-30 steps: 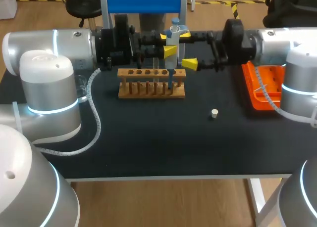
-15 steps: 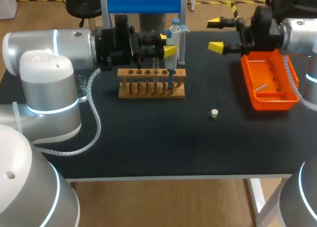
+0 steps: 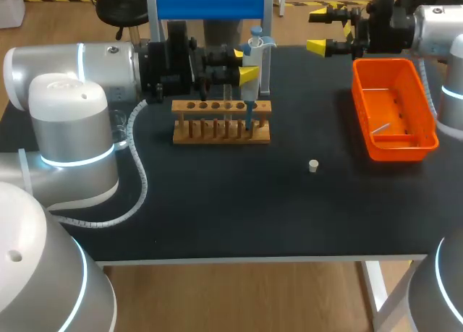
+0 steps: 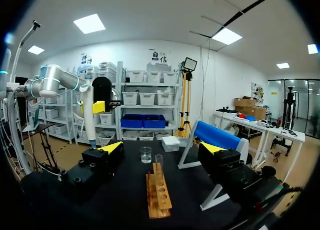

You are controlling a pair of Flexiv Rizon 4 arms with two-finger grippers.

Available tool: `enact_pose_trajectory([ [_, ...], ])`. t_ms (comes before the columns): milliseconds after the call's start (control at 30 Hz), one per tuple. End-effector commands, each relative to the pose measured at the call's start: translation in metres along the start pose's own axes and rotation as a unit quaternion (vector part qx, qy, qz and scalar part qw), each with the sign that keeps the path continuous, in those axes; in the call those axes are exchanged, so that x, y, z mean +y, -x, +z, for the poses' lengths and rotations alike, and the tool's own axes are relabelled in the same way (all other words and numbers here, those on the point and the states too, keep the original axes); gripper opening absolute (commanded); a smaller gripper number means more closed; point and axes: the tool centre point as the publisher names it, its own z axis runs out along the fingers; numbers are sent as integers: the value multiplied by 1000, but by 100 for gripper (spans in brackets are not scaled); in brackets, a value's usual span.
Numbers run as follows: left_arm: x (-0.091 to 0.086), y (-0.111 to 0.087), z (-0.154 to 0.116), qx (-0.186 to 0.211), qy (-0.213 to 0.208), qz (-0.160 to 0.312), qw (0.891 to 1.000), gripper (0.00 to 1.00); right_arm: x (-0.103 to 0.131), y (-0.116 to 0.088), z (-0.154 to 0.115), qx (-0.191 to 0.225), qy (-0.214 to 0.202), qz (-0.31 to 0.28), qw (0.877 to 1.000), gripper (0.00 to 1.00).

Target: Invert the test tube, pick up the pipette, mount the tip to pipette, aspirate from beaker and dispense into the tube, eject the tip, return the pipette, and cap with the stopper.

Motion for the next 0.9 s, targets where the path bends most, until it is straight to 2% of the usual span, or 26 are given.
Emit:
enact_pose_trajectory([
  [33,0,0,0,0,-1,0,1000,0,-5,24,18,4,-8,3,1000,100],
  [400,0,0,0,0,-1,0,1000,0,-20,61,54,-13,-39,-5,999,100],
  [900,0,0,0,0,-1,0,1000,0,-26,94,74,-38,-66,-25,997,100],
])
